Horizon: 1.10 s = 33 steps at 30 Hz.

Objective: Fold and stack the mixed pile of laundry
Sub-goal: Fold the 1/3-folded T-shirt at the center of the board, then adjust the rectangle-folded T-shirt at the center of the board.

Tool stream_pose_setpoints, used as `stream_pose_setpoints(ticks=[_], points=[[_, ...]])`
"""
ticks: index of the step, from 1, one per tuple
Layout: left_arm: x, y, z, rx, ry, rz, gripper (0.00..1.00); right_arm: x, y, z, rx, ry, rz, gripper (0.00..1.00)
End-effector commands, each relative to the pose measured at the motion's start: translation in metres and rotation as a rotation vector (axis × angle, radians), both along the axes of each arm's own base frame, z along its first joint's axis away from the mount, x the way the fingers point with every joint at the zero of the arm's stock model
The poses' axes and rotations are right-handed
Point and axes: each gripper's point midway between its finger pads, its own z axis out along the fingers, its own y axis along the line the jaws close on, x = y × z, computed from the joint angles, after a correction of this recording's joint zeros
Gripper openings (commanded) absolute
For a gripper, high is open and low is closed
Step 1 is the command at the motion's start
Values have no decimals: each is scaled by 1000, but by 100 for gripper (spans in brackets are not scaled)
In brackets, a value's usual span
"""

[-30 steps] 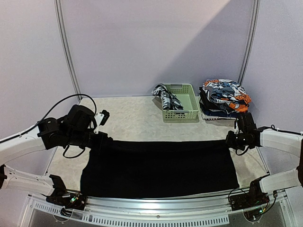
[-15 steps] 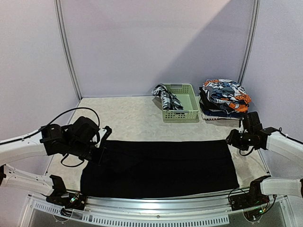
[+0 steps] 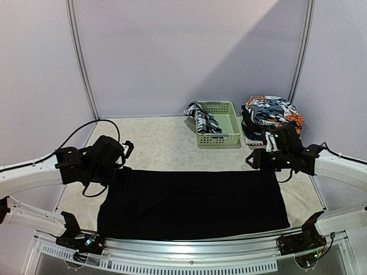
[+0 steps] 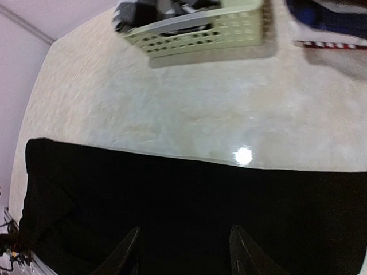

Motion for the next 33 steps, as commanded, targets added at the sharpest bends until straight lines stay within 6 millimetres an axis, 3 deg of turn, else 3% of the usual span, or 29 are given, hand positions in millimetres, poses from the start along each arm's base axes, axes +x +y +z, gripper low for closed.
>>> stream_pose_setpoints(ticks=[1,3,9,10,14,15,17,20,24,33], points=[[37,-2,-12,-1,-40,74,20,9,85,26,15,-79,202,52],[45,-1,-29,-3,-11,92,18,6,125,28,2,-84,301,52],[58,16,-66,4,36,160,14,-5,237,9,-10,-34,541,52],[58,18,-71,-4,45,170,14,-8,253,10,-6,-31,573,52],[53,27,-91,-31,79,200,13,-16,305,-24,-38,28,677,53],[52,30,-95,-33,86,209,13,-16,317,-19,-25,22,700,53],[48,33,-102,-46,100,221,13,-18,333,-38,-39,47,741,53],[44,35,-110,-60,110,224,12,-17,351,-49,-32,59,787,54],[39,42,-117,-52,118,233,12,-17,365,-81,-47,101,835,54],[37,46,-124,-62,120,242,11,-34,383,-100,-9,118,959,48]])
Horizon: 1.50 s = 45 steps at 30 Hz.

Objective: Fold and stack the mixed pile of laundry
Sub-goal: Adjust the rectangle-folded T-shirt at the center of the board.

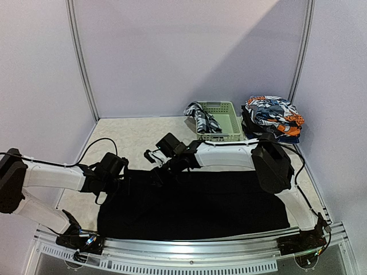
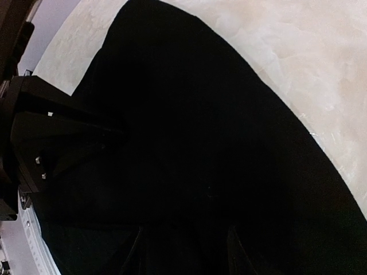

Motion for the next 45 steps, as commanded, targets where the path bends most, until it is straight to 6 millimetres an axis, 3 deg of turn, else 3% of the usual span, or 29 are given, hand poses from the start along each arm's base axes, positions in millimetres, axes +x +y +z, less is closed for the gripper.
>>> stream_pose_setpoints(ticks=[1,13,28,30,36,45], points=[[3,3,-3,-18,-4,21,10,-13,10,-7,20,15,89,48],[1,1,-10,-25,10,16,8,-8,19,-20,37,-15,120,40],[1,7,-15,1,14,37,7,-18,24,-11,52,-65,170,12],[2,10,-16,10,16,51,6,-23,24,-3,61,-81,175,7],[3,13,-19,22,22,70,6,-33,15,15,66,-116,190,2],[5,18,-23,44,33,90,4,-45,-11,20,48,-145,205,2]])
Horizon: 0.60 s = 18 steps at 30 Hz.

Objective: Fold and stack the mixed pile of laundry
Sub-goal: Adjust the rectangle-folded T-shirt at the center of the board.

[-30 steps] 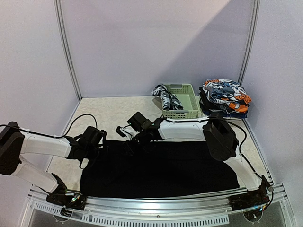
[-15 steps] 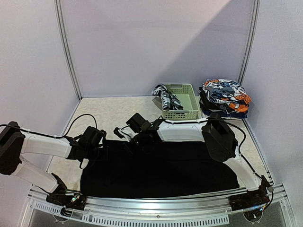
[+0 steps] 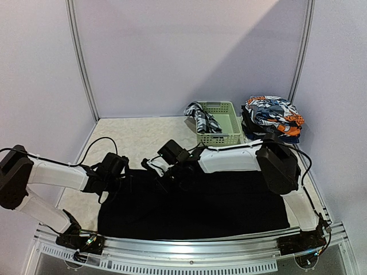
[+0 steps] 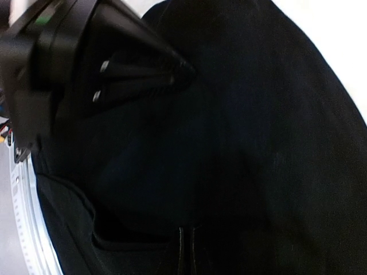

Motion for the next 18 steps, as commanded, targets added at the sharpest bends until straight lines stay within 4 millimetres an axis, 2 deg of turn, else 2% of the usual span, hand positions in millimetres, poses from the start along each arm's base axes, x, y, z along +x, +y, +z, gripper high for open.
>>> stream_pose_setpoints(ticks=[1,11,18], points=[[-8,21,-19,72,68,48,4,-8,-8,21,24,-49,24,2],[-6,24,-20,90,74,65,3,-27,-35,11,-10,-26,44,3],[-5,27,-21,104,76,75,3,-56,-48,10,-39,-24,80,10]])
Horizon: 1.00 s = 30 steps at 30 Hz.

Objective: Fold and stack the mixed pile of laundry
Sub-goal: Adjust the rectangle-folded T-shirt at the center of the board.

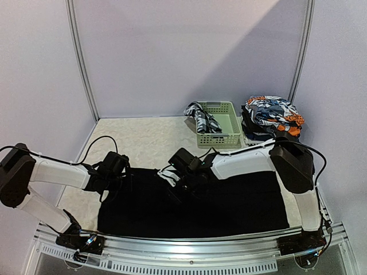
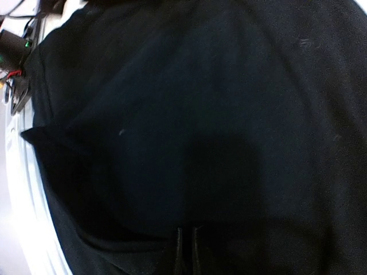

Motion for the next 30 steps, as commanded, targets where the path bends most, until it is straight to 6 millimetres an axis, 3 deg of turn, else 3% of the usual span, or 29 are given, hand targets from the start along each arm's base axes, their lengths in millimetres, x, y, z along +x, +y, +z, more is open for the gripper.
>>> stream_pose_setpoints(ticks=[1,9,12,16,20,22,26,30], points=[[-11,25,-20,88,79,54,3,-23,-1,24,30,-34,47,12],[-8,24,-16,92,68,52,2,-44,-32,26,-33,-61,29,28],[-8,21,-9,82,65,39,2,-38,-53,28,-68,-111,-41,33],[-11,14,16,95,26,16,11,-13,-79,41,-85,-174,-186,36],[-18,2,54,122,-38,-27,36,24,-115,52,-66,-170,-367,38],[-24,-6,70,121,-56,-55,43,40,-137,49,-81,-162,-448,38],[-43,-27,83,113,-36,-128,41,71,-184,38,-117,-127,-612,38],[-60,-58,73,77,29,-208,36,98,-238,20,-217,-139,-794,38]])
